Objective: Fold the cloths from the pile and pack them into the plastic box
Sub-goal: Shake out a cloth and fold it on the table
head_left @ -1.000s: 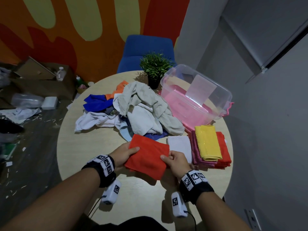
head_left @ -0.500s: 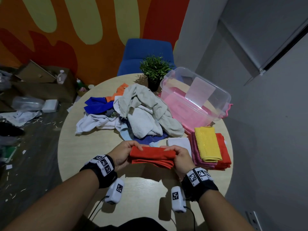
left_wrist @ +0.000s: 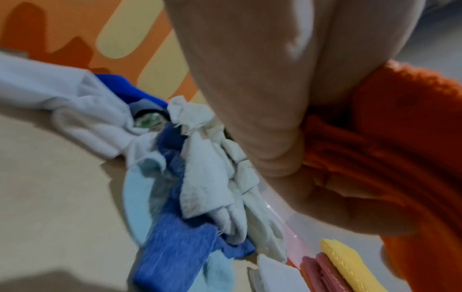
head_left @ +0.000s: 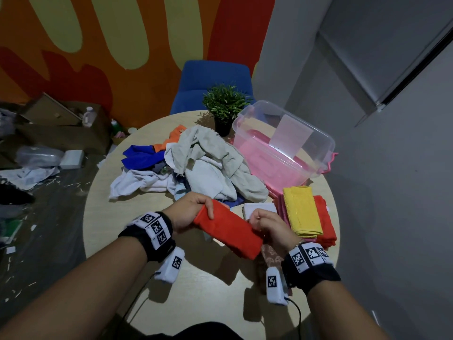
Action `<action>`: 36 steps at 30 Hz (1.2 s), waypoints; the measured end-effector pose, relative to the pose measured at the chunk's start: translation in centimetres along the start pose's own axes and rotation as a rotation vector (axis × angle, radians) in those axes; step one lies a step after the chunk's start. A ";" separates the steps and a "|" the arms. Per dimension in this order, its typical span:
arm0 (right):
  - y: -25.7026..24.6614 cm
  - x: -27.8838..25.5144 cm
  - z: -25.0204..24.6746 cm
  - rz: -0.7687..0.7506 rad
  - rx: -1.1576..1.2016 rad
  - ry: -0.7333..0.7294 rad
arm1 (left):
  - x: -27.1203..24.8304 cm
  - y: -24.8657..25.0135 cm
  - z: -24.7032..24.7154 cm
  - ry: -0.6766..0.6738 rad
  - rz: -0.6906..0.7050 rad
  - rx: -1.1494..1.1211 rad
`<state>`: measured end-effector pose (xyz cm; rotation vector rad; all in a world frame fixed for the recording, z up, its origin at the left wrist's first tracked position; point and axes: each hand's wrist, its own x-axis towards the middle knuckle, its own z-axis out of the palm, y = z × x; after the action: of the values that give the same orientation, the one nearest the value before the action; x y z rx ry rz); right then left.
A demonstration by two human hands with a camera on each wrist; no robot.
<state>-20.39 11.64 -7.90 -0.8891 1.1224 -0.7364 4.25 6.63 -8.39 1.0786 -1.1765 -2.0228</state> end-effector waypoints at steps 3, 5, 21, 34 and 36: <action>-0.2 0.0 1.1 0.035 -0.185 -0.058 | 0.6 1.7 1.2 -0.077 -0.015 0.120; 0.1 0.0 1.5 0.004 -0.329 -0.047 | 1.3 2.2 1.8 -0.063 -0.006 0.128; 1.2 -2.5 -3.6 -0.197 -0.032 0.358 | 8.7 0.8 10.7 0.158 0.279 0.427; 1.2 -3.3 -22.5 -0.192 -0.525 0.838 | 14.4 -4.0 20.8 -0.086 0.272 1.345; 1.3 -2.2 -23.6 -0.196 -0.518 0.819 | 15.0 -5.2 21.2 -0.202 0.161 1.527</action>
<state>-43.52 8.90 -12.30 -1.1791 2.0325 -1.0363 -21.95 6.63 -12.21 1.2407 -2.9072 -0.8281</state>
